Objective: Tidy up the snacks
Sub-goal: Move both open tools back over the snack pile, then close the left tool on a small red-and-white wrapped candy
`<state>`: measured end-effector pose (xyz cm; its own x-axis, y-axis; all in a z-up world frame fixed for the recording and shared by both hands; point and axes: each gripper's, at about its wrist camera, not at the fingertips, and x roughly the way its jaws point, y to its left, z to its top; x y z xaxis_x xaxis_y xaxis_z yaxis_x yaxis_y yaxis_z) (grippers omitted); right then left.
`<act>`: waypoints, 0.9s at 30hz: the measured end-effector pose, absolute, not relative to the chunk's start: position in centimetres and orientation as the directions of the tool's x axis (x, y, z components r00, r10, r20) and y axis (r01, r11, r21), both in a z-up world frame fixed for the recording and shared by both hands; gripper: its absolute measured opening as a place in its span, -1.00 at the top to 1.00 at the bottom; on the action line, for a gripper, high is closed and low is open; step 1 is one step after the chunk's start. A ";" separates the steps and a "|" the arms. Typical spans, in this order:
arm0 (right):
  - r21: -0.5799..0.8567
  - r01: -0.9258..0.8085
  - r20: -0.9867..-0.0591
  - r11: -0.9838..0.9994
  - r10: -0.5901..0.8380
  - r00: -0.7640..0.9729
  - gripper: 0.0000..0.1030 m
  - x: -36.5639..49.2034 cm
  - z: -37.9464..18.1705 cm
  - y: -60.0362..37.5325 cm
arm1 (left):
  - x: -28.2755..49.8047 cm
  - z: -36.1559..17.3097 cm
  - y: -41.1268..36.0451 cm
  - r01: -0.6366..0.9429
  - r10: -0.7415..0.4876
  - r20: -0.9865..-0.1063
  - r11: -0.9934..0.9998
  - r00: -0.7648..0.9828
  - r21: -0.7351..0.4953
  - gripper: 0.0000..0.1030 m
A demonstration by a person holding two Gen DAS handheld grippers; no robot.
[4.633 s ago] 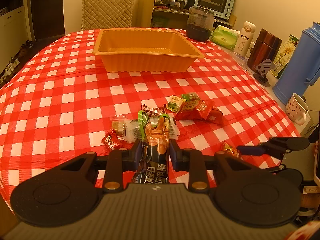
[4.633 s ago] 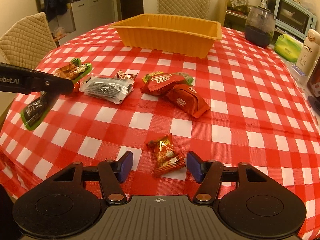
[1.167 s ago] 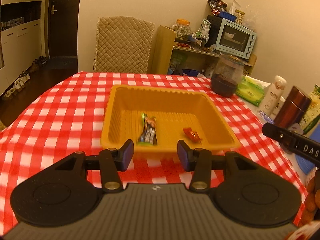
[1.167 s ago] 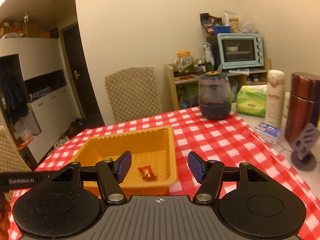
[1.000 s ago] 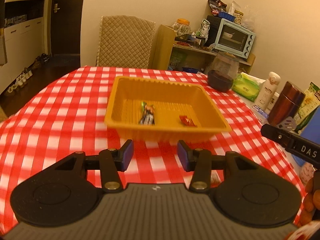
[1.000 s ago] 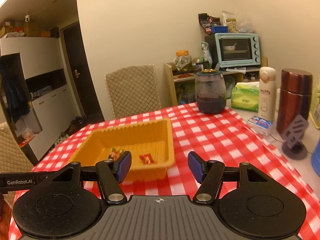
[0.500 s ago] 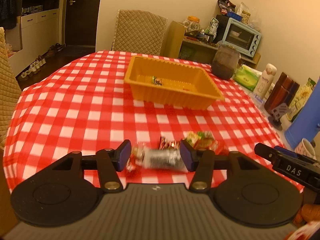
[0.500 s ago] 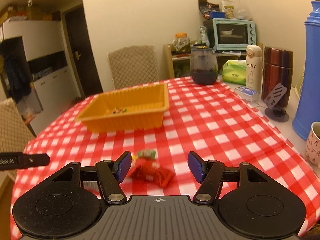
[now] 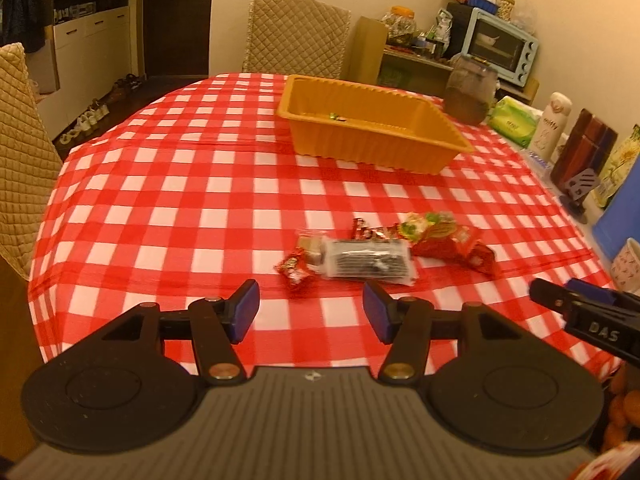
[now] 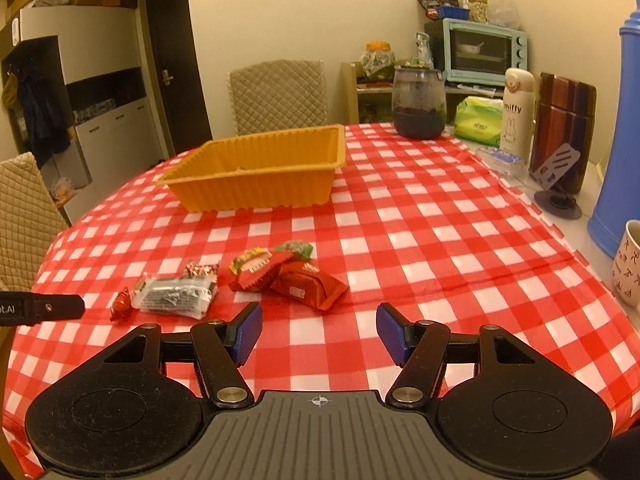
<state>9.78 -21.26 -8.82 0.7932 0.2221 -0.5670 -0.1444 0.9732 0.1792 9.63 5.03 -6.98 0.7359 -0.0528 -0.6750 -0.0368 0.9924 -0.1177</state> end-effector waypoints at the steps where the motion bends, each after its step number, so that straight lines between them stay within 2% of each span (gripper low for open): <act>1: 0.179 -0.143 -0.569 0.973 0.221 0.792 -0.23 9.9 -9.0 -21.3 | 9.9 -7.2 5.1 -0.039 -0.050 -0.678 0.993 0.733 -0.115 -0.04; 4: 0.177 -0.139 -0.575 0.974 0.217 0.789 -0.23 10.0 -9.2 -21.3 | 11.1 -8.1 5.3 -0.042 -0.055 -0.682 0.991 0.729 -0.125 -0.03; 11: 0.176 -0.126 -0.590 0.976 0.207 0.780 -0.23 11.0 -10.1 -21.5 | 13.8 -10.3 5.5 -0.069 -0.053 -0.692 0.987 0.720 -0.148 0.19; 17: 0.180 -0.116 -0.606 0.977 0.203 0.769 -0.23 11.7 -10.9 -21.5 | 15.1 -11.5 5.8 -0.078 -0.066 -0.689 0.981 0.722 -0.176 0.26; 23: 0.182 -0.116 -0.617 0.976 0.205 0.760 -0.23 12.2 -11.4 -21.4 | 15.6 -11.9 5.8 -0.066 -0.064 -0.696 0.985 0.716 -0.159 0.63; 27: 0.182 -0.122 -0.620 0.976 0.211 0.756 -0.23 12.5 -11.5 -21.3 | 15.4 -12.2 5.8 -0.069 -0.047 -0.709 0.989 0.704 -0.133 0.64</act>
